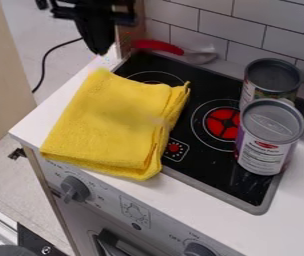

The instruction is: Move the yellow cloth to the lower right of the burner

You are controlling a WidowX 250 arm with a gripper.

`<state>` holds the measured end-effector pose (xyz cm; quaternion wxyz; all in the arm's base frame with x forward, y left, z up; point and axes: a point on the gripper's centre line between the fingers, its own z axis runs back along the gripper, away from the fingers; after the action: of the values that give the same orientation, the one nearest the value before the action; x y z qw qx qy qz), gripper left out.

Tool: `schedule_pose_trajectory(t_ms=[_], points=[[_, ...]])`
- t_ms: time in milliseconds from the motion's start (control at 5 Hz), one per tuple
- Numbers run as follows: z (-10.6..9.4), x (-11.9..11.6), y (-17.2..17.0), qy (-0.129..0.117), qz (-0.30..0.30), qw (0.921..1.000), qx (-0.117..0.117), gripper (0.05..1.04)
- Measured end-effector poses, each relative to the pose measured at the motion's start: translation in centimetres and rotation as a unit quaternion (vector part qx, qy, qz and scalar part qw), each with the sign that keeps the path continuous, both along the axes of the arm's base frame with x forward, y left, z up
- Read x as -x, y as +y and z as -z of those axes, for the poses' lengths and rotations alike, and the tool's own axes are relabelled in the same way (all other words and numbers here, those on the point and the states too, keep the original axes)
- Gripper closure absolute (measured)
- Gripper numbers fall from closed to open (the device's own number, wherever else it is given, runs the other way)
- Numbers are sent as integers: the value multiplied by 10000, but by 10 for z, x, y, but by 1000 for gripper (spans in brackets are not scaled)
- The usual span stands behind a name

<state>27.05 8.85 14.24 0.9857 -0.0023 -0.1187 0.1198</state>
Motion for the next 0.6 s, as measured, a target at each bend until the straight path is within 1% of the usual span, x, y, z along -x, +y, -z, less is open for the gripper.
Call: schedule_pose_trajectory(t_ms=[200, 400, 600], points=[[10, -10, 24, -103, -627, 9975, -324, 1013], [21, -26, 53, 28, -1630, 9860, -352, 878], [29, -41, 70, 46, -2099, 9766, -474, 639]])
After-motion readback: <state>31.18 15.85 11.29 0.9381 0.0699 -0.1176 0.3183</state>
